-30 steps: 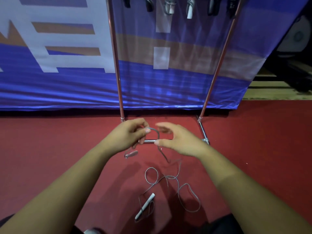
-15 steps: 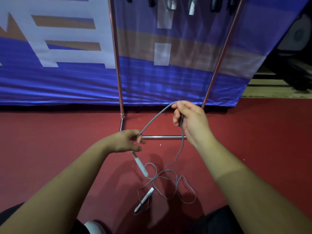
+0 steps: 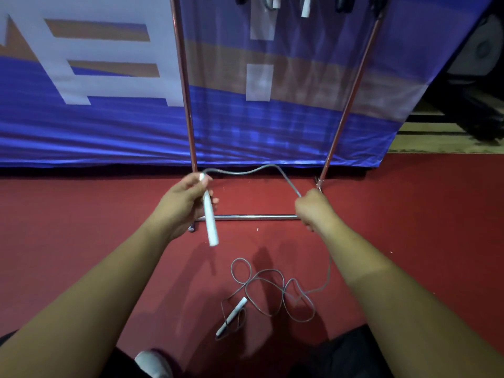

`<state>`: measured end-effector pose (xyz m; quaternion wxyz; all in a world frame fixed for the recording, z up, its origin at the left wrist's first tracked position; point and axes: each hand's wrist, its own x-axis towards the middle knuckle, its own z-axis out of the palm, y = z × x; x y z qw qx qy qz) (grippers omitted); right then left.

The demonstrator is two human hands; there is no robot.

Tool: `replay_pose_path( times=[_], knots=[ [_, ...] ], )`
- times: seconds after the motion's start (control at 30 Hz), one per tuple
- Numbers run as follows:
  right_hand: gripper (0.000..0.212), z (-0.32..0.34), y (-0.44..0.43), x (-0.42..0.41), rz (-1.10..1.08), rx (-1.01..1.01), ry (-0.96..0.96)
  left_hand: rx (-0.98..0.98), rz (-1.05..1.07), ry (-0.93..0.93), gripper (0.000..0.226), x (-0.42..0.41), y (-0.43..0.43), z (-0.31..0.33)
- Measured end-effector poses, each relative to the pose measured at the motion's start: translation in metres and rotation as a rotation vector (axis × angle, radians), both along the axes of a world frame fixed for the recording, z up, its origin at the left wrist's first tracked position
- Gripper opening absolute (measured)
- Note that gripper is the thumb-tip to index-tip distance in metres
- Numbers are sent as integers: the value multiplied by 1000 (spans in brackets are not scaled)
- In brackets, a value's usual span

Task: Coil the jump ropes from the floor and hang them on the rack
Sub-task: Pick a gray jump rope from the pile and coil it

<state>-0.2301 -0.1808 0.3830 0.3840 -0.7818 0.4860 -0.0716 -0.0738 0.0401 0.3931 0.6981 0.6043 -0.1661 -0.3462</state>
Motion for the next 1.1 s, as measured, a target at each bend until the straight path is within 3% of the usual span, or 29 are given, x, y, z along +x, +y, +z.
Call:
replay_pose_path(
  times=[0.1,0.2,0.3,0.4,0.47,0.53,0.6,0.67,0.8,0.9,0.97,1.03,1.1],
  knots=[
    [23,10,22,-5,196,-70,187,-3,-42,27,18,-14,-5,19],
    [19,18,40,-11,567,92,305,9,-77,90,14,-23,-12,28],
    [16,22,48,-14,747,290,49,62,-123,41,14,-29,-13,38],
    [16,36,50,-11,782,391,-229,116,-243,-45,16,-35,-8,44],
    [17,42,55,-9,793,424,-348,167,-354,-144,6,-39,-7,45],
    [21,43,57,-6,706,430,-459,287,-431,-311,13,-38,-8,44],
    [20,43,53,-3,615,436,-519,334,-429,-365,18,-37,-8,45],
    [17,39,44,-1,609,358,-449,263,-358,-252,21,-32,-9,46],
    [22,19,14,-9,686,120,-13,125,-80,59,22,-4,-4,48],
    [24,6,-9,-20,638,96,222,54,58,220,25,23,7,50],
    [19,3,-12,-19,595,107,129,97,140,180,22,32,13,47],
    [15,5,-6,-13,516,83,-54,228,200,8,8,32,14,42],
    [13,8,7,-5,420,107,-178,386,187,-160,16,29,13,37]
  ],
)
